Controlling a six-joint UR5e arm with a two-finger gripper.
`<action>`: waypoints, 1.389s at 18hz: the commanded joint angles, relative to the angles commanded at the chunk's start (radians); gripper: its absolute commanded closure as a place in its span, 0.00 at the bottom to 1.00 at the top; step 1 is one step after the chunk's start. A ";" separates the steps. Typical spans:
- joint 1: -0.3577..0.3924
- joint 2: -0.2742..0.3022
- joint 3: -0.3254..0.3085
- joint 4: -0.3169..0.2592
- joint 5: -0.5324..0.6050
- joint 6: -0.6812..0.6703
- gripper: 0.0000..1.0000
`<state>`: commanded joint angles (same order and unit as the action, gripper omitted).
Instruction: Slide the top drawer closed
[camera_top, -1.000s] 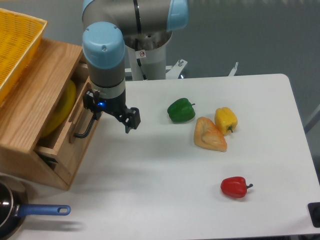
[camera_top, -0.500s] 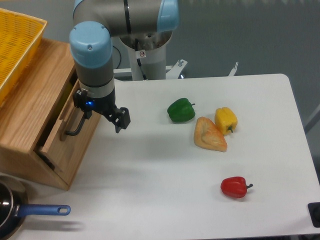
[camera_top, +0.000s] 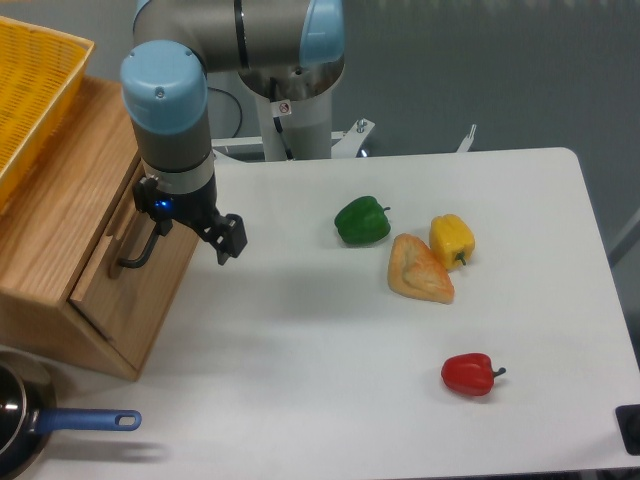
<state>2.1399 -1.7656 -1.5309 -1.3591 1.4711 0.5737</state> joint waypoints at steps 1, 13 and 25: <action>0.000 0.000 0.000 0.002 0.000 0.002 0.00; -0.008 0.000 0.005 0.002 0.003 0.002 0.00; 0.127 -0.003 0.031 0.014 0.006 0.263 0.00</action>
<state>2.2670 -1.7687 -1.5002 -1.3453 1.4772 0.8369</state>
